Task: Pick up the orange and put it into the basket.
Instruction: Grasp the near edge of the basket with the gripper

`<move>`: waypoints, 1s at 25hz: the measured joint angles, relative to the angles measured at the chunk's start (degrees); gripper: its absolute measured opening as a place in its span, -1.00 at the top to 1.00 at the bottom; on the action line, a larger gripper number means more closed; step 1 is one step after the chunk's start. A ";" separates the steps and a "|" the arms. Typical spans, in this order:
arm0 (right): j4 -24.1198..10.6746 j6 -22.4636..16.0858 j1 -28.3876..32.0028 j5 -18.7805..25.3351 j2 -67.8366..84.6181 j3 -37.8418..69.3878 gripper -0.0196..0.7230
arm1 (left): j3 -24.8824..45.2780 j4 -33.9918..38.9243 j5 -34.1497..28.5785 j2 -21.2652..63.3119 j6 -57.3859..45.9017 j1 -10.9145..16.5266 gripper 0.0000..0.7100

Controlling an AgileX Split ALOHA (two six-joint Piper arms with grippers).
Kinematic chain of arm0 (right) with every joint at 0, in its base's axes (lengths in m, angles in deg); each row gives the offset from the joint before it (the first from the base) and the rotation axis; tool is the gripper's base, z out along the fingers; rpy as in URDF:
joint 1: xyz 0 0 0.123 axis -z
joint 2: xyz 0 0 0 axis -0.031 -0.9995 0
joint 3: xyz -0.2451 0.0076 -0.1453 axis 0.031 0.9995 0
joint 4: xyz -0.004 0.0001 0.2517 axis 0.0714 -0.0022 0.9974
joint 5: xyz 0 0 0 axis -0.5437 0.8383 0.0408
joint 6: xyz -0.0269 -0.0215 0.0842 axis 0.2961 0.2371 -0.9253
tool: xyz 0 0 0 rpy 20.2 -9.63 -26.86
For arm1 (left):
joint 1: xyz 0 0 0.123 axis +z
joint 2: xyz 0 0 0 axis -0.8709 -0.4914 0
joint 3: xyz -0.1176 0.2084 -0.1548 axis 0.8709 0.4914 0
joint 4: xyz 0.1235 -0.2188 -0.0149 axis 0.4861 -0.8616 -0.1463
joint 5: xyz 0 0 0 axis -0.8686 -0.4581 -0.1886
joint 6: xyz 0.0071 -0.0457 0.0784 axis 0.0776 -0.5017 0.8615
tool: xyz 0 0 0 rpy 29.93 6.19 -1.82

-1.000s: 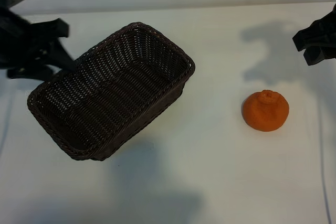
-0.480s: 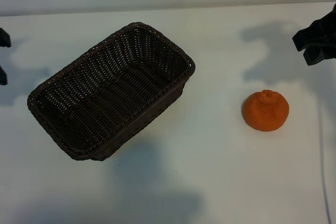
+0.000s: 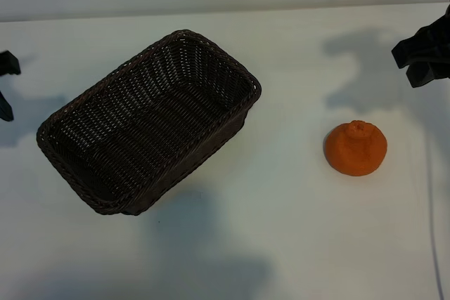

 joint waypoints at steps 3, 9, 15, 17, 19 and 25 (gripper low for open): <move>0.00 0.00 0.00 -0.05 0.00 0.00 -0.28 | 3.25 -0.86 3.89 0.00 -0.05 0.00 -0.38; 0.00 0.00 0.00 -0.05 0.00 0.00 -0.28 | 8.96 -2.74 9.65 -0.10 -0.24 0.00 -0.38; 0.11 0.00 0.00 -0.05 0.00 0.00 -0.28 | 14.22 -4.08 14.26 -0.10 -0.35 0.00 -0.38; 0.54 0.00 0.00 -0.05 0.00 0.00 -0.28 | 15.77 -5.17 16.75 -0.10 -0.35 0.00 -0.38; 0.99 0.00 0.00 -0.05 0.00 0.00 -0.28 | 17.92 -6.71 19.62 -0.10 -0.31 0.00 -0.38; 1.11 0.00 0.00 -0.16 0.00 0.00 -0.28 | 20.09 -8.84 23.90 -0.10 -0.18 0.00 -0.38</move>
